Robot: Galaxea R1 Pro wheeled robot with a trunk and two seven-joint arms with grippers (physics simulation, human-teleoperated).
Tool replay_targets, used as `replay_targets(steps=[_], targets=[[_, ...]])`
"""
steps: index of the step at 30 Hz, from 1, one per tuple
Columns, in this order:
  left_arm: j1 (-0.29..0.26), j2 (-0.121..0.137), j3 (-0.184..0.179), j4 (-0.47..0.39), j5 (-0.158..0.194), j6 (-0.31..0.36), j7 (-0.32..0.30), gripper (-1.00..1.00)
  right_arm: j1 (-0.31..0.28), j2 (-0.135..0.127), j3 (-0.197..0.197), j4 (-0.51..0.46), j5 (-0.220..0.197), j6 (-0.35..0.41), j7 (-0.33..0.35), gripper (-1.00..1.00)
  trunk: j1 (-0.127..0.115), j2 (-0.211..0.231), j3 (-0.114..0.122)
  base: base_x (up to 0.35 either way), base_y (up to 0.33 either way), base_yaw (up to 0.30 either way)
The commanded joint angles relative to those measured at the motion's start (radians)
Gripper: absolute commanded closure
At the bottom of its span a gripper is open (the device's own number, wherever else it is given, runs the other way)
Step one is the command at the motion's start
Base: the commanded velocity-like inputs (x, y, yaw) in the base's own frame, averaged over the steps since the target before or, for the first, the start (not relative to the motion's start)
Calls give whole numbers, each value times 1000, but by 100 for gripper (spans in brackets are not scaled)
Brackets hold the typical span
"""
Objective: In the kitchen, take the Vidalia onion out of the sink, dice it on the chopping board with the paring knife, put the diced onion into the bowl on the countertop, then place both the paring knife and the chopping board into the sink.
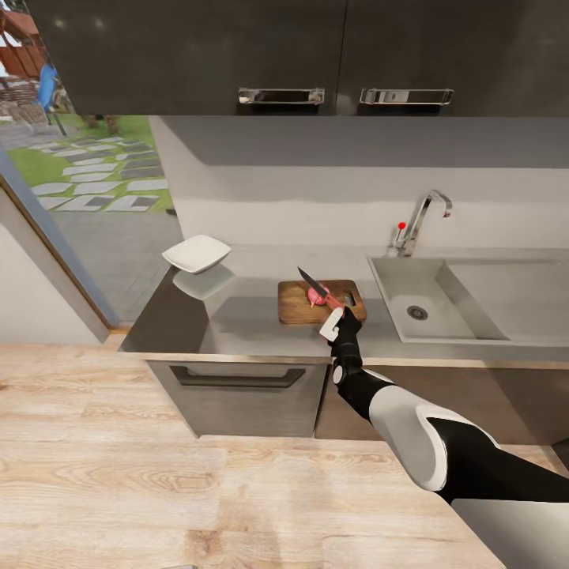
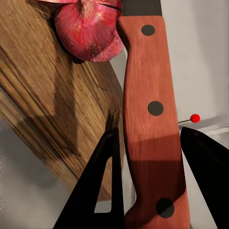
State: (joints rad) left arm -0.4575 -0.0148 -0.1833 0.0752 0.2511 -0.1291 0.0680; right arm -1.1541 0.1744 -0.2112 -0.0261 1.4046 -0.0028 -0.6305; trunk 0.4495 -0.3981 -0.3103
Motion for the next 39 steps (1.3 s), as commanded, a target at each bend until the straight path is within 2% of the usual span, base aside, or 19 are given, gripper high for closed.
replay_targets(steps=[1,11,39], targets=[[-2,-1,-8,5,8,-7,1,-100,-1,0,-8,1,8,0,-3,100,1,-2,-2,0,0,0],[-1,0,-8,5,8,-7,1,-100,-1,-3,-8,3,8,0,21,100,1,-2,-2,0,0,0],[-2,0,-8,5,8,-7,1,-100,-1,-3,-8,3,8,0,21,100,1,-2,-2,0,0,0]])
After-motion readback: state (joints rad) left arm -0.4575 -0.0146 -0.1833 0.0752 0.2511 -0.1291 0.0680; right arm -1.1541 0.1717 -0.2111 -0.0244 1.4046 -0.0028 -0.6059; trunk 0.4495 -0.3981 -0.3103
